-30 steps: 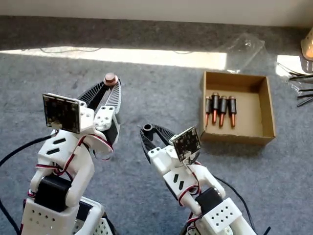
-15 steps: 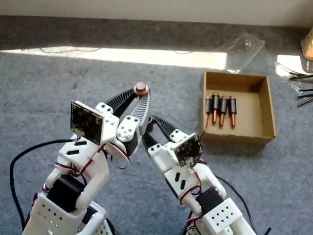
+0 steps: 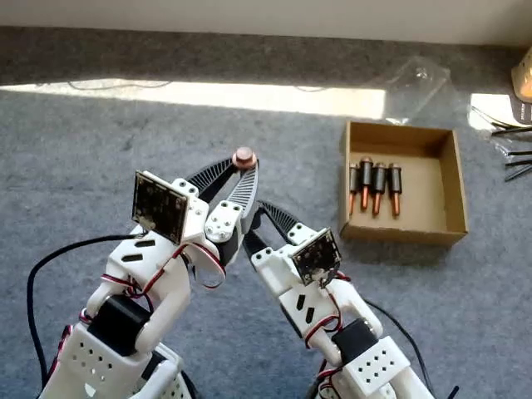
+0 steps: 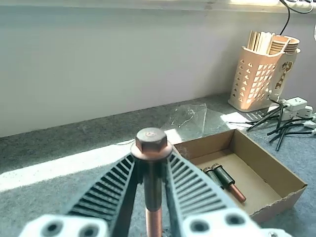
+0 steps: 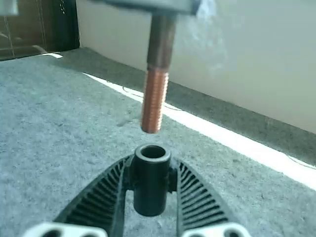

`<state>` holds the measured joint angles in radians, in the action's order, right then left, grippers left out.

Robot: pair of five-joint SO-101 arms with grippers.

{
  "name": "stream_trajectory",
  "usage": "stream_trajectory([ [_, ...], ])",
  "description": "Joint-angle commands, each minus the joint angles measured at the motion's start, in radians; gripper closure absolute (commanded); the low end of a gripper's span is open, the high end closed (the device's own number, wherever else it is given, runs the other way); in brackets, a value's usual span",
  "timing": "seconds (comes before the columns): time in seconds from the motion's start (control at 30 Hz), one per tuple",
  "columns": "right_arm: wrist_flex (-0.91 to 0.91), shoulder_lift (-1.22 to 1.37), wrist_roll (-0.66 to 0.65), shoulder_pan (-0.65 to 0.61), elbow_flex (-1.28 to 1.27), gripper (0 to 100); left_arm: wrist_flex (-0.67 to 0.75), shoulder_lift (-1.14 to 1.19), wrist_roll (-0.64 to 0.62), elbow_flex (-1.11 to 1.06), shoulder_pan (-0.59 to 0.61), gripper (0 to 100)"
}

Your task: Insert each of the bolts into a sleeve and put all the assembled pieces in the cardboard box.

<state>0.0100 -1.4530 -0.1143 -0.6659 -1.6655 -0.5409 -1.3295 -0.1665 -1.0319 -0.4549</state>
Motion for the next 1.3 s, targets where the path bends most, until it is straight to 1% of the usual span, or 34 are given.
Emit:
stream_trajectory([
  [0.0, 0.027, -0.013, -0.014, 0.010, 0.010, 99.5, 0.057, -0.016, 0.005, -0.007, -0.007, 99],
  [0.57, 0.027, -0.013, -0.012, 0.010, 0.012, 99.5, 0.054, -0.016, 0.002, -0.013, -0.007, 99],
  [0.73, 0.027, -0.013, -0.012, 0.010, 0.012, 99.5, 0.052, -0.016, -0.069, -0.015, 0.001, 99],
  [0.97, 0.027, -0.013, -0.012, 0.010, 0.012, 99.5, 0.055, -0.016, -0.068, -0.065, 0.001, 99],
  [1.27, 0.027, -0.013, -0.012, 0.013, 0.010, 99.5, 0.054, -0.016, -0.068, -0.073, 0.002, 99],
])
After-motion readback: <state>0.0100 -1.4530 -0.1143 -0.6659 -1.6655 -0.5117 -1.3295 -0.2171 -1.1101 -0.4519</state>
